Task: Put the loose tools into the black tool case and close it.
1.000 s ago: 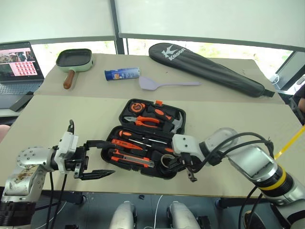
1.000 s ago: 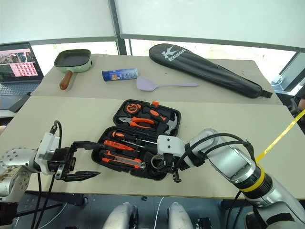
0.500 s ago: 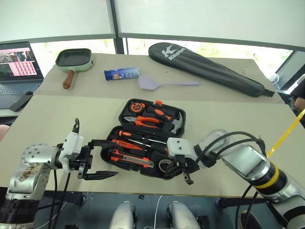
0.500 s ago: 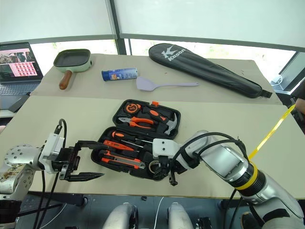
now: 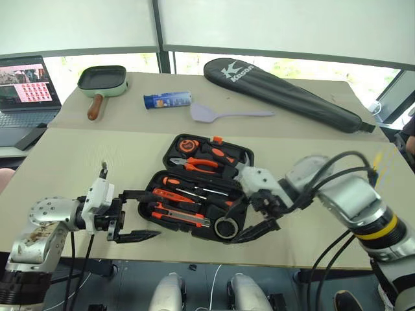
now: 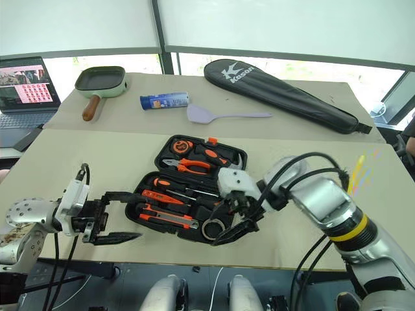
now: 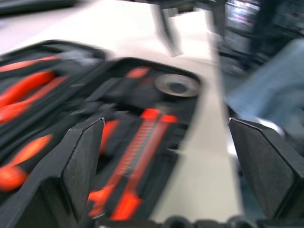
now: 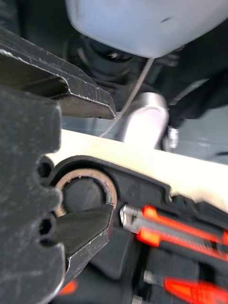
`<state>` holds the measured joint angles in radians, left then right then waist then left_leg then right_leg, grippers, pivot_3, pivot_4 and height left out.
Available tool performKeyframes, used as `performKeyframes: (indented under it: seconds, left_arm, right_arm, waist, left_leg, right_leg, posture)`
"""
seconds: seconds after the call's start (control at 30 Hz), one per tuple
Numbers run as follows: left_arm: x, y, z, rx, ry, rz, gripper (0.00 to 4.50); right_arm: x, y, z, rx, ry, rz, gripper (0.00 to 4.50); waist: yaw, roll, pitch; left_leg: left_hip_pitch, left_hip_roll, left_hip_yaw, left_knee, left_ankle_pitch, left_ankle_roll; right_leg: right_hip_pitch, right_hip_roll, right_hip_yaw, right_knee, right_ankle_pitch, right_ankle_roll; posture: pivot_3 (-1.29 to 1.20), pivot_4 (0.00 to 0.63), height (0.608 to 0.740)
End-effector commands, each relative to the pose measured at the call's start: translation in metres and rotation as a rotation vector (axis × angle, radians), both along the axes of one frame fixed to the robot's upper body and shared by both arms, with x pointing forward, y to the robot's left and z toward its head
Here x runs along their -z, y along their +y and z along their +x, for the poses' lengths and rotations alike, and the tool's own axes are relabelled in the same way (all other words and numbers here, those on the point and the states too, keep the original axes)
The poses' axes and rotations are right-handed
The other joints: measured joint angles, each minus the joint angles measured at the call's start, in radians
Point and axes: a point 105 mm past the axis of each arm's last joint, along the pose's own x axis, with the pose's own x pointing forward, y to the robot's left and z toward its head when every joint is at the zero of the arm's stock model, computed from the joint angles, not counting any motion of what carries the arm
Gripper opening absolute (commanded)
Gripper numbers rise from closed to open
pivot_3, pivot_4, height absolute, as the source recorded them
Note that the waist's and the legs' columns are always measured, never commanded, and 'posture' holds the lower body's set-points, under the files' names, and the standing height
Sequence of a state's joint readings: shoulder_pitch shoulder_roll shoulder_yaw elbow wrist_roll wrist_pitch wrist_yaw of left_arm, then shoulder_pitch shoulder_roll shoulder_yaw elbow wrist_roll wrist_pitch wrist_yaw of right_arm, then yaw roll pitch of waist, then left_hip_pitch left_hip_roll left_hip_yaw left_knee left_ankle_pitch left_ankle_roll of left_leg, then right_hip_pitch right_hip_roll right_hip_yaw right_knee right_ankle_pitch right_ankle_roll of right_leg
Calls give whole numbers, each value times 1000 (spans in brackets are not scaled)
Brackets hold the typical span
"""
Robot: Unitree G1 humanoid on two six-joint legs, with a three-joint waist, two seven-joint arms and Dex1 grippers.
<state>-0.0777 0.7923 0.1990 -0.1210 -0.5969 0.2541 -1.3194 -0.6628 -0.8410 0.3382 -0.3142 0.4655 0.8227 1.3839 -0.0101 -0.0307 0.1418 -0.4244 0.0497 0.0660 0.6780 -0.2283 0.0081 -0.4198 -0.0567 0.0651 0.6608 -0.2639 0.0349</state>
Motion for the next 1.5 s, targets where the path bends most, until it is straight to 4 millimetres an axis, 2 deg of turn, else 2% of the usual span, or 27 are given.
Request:
performKeyframes:
  seconds: [0.03, 0.17, 0.27, 0.3, 0.33, 0.37, 0.5, 0.63, 0.83, 1.07, 1.23, 1.33, 1.4, 1.43, 1.47, 1.5]
  left_arm:
    - [-11, 26, 29, -245, -38, -63, 3374]
    - [-2, 37, 61, -439, -56, -7, 1928]
    - [13, 48, 99, -613, -56, 60, 799]
    - [18, 46, 107, -625, -46, 71, 581]
    - [22, 42, 113, -619, -38, 76, 133]
    - [27, 35, 117, -597, -17, 73, 55]
    - [43, 8, 129, -491, 30, 122, 55]
    - [43, -10, 133, -402, 28, 131, 55]
    - [51, -28, 108, -199, 73, 137, 55]
    - [49, -36, 91, -177, 52, 92, 55]
    - [41, -28, 88, -230, 67, 36, 55]
    - [40, -10, 89, -306, 50, 80, 55]
    - [36, 5, 90, -383, 77, 100, 0]
    - [34, 13, 90, -417, 105, 110, 557]
    - [27, 18, 87, -422, 134, 88, 765]
    - [20, 22, 84, -426, 154, 70, 1197]
  right_arm:
    - [1, -29, 31, 210, -161, 68, 2305]
    - [14, -53, 59, 424, -341, 108, 943]
    - [27, -61, 71, 543, -409, 138, 8]
    - [33, -61, 73, 555, -429, 132, 0]
    - [37, -60, 74, 555, -442, 123, 0]
    - [40, -58, 76, 562, -455, 122, 0]
    - [52, -49, 81, 587, -443, 102, 0]
    - [55, -41, 81, 577, -444, 117, 0]
    - [50, -44, 82, 592, -445, 140, 0]
    - [50, -54, 79, 599, -444, 127, 0]
    - [56, -67, 79, 618, -453, 92, 0]
    - [52, -81, 78, 673, -402, 95, 0]
    - [45, -87, 71, 687, -334, 117, 575]
    - [41, -89, 69, 685, -327, 115, 783]
    - [37, -93, 66, 691, -310, 113, 1151]
    - [34, -96, 64, 698, -288, 114, 1537]
  waist:
    - [0, 0, 0]
    - [3, -1, 0]
    - [4, -2, 0]
    - [5, -2, 0]
    - [5, -2, 0]
    - [5, -2, 0]
    - [1, -2, 1]
    - [2, -2, 1]
    - [1, -2, 1]
    - [-1, -2, 1]
    - [-1, -2, 1]
    - [-1, -2, 1]
    - [-2, -2, 1]
    - [-2, -2, 1]
    - [-2, -2, 1]
    - [-2, -2, 1]
  left_leg:
    - [0, 0, 0, 0, 0, 0]
    - [-1, -1, 3, 0, 0, 0]
    - [-1, -1, 4, 0, 0, 0]
    - [0, -2, 4, 1, 0, 0]
    - [-1, -2, 4, 1, 1, -1]
    - [0, -2, 4, 1, 1, -1]
    - [-3, -2, 5, 1, 1, -1]
    - [-3, -3, 4, 1, 1, -1]
    - [-4, -3, 4, 1, 1, -1]
    - [-4, -2, 4, 1, 1, -1]
    - [-4, -2, 4, 1, 1, -1]
    - [-4, -2, 4, 1, 1, -1]
    - [-4, -2, 3, 1, 1, -1]
    - [-4, -2, 3, 1, 0, -1]
    - [-4, -2, 3, 1, 0, -1]
    - [-3, -2, 2, 1, 0, -1]
  right_leg:
    - [0, 0, 0, 0, 0, 0]
    - [0, 0, 0, 0, 0, 0]
    - [-1, 0, 1, 0, 0, 0]
    - [0, 0, 1, 1, 0, 0]
    - [0, 1, 1, 1, 0, 0]
    - [0, 0, 1, 2, 0, 0]
    - [-2, 0, 1, 1, 1, 1]
    - [-1, 0, 1, 1, 1, 1]
    - [-1, 0, 1, 0, 1, 1]
    - [-2, 0, 1, 1, 1, 1]
    - [-2, 0, 1, 1, 1, 1]
    - [-1, 0, 1, 1, 1, 1]
    - [-2, 0, 1, 1, 1, 1]
    - [-2, 0, 1, 1, 1, 1]
    - [-2, 0, 1, 1, 1, 1]
    - [-2, 0, 1, 1, 1, 1]
  posture:
    - [0, 150, 740]
    - [0, 150, 740]
    - [0, 150, 740]
    - [0, 150, 740]
    - [0, 150, 740]
    - [0, 150, 740]
    - [0, 150, 740]
    - [0, 150, 740]
    - [0, 150, 740]
    - [0, 150, 740]
    - [0, 150, 740]
    - [0, 150, 740]
    - [0, 150, 740]
    - [0, 150, 740]
    - [0, 150, 740]
    - [0, 150, 740]
